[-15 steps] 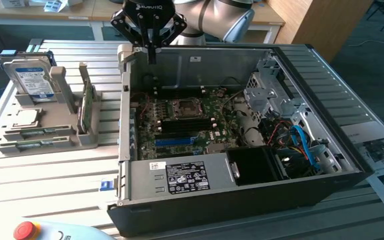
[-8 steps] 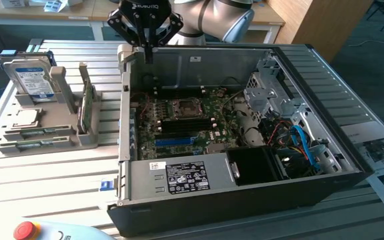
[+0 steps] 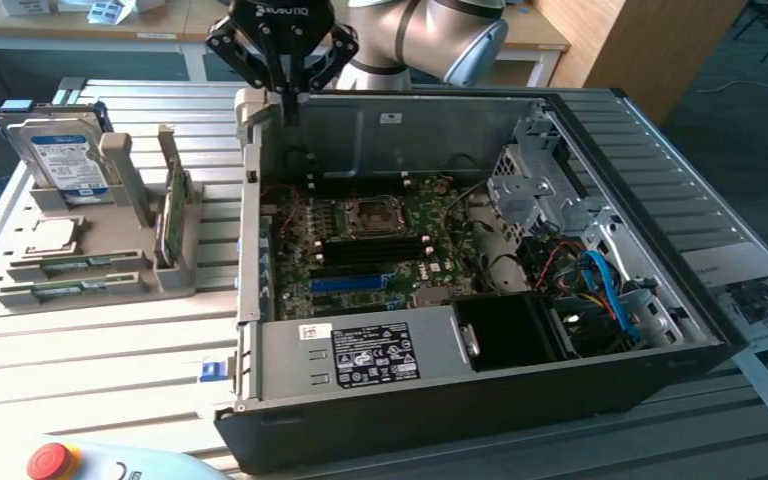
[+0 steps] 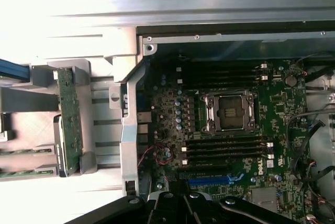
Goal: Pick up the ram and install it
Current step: 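Reach for the ram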
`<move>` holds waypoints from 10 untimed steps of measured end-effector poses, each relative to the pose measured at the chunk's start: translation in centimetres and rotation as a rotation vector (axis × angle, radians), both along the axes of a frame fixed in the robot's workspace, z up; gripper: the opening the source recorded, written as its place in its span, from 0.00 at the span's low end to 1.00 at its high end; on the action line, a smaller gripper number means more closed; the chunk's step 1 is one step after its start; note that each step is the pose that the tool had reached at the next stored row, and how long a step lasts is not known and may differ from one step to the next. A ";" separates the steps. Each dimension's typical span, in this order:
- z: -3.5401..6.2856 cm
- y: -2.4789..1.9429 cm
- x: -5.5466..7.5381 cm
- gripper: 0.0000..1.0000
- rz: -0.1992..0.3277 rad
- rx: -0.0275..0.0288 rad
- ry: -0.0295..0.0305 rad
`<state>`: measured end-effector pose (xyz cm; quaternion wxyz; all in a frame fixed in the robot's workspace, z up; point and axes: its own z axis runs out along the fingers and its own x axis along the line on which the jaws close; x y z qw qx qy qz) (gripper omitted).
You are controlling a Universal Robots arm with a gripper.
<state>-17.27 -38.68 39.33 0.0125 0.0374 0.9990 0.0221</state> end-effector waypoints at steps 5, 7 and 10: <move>0.00 0.11 -0.4 0.10 0.000 0.0001 -0.0001; 0.00 0.15 -0.6 0.10 0.000 0.0000 0.0000; 0.00 0.22 -0.8 0.10 0.000 0.0000 0.0000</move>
